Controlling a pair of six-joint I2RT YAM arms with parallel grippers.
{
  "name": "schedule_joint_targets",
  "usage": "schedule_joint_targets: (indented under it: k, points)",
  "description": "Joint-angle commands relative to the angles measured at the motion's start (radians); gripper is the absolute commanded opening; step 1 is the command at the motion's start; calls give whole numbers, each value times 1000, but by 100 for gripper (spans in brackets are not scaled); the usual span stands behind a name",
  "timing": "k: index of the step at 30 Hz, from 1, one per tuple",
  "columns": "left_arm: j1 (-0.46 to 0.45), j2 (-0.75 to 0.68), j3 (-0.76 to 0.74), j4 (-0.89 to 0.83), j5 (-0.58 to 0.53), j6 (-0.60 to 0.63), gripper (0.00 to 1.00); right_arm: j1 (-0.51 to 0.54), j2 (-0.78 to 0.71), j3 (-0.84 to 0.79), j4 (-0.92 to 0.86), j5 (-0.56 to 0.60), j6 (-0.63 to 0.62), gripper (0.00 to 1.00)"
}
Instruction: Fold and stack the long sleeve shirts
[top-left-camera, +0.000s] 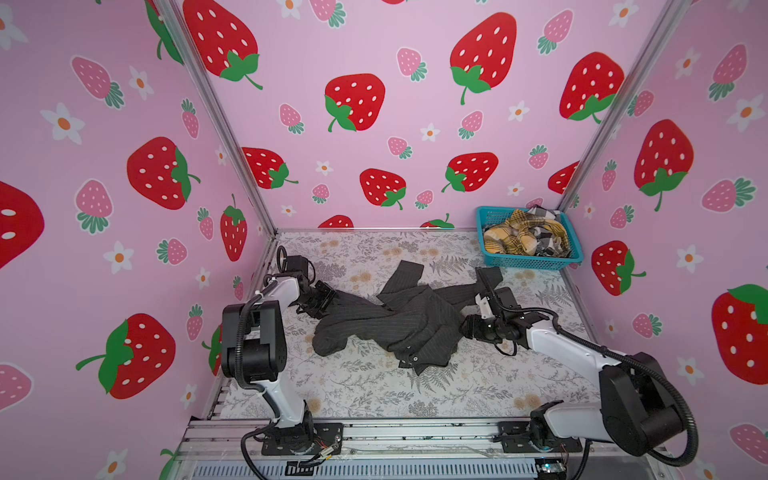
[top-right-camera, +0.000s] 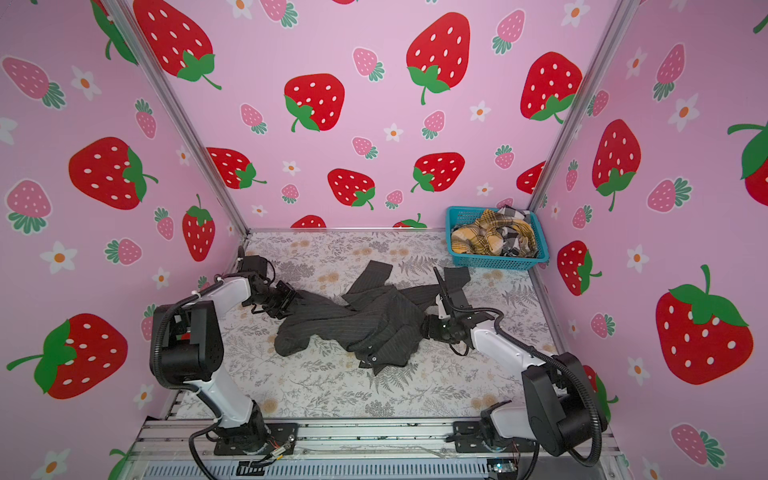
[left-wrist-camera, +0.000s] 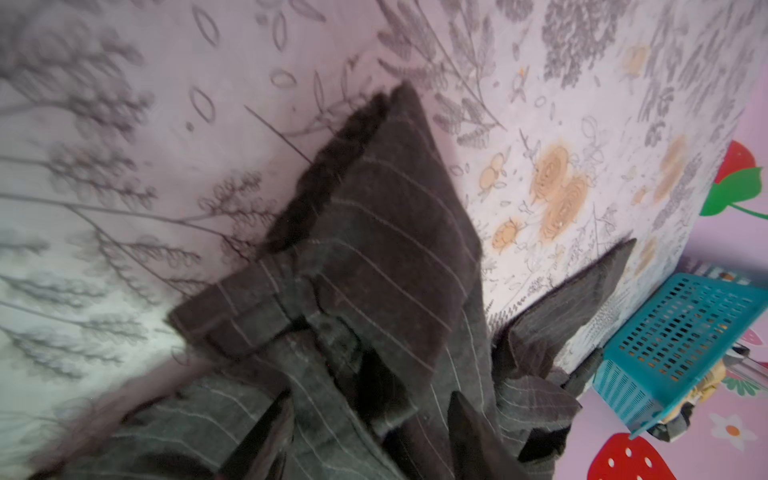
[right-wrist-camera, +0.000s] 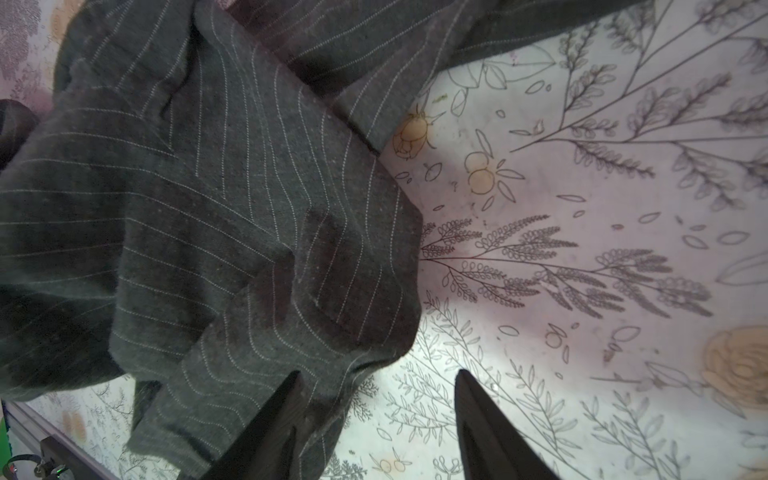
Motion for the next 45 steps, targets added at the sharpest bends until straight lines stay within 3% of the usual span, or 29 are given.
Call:
schedule_joint_targets:
  k: [1,10,11,14,19,20,23,25,26,28,32,33,35,37,41,45]
  points:
    - [-22,-46,-60,-1,71,-33,60,0,12,30,-8,17,2,59]
    - [-44,-10,-40,-1,93,-16,57,1,-5,33,-15,23,-4,58]
    - [-45,-13,-36,-1,90,-16,54,2,-11,29,-11,11,-8,58]
    - [-47,-19,-25,-4,84,-16,27,23,-38,12,7,-22,-29,60]
    - [-46,14,9,-23,80,10,20,60,-43,9,-6,-4,-38,66]
    - [-46,27,20,-33,76,20,22,63,-42,7,-4,-3,-36,68]
    - [-47,43,48,-61,46,32,50,65,-56,1,3,-6,-29,71]
    - [-48,28,43,-46,33,20,58,65,-67,-2,3,-2,-29,71]
    - [-49,27,41,-41,29,16,57,65,-70,-2,2,1,-29,71]
    - [-53,44,46,-39,37,12,39,65,-71,-3,-2,7,-30,71]
    - [-60,83,38,-41,86,6,35,65,-73,-2,-11,16,-26,70]
    - [-62,74,25,-34,90,1,31,65,-79,-3,-12,20,-22,70]
    - [-68,46,9,-31,91,-3,19,65,-91,-9,-10,29,-15,71]
    - [-67,11,13,-46,105,2,0,62,-96,-14,-2,28,-10,71]
    - [-53,-103,54,-117,69,30,0,57,-100,-9,-2,26,-13,71]
    - [-28,-278,72,-206,-50,57,0,58,-132,-9,12,16,-13,72]
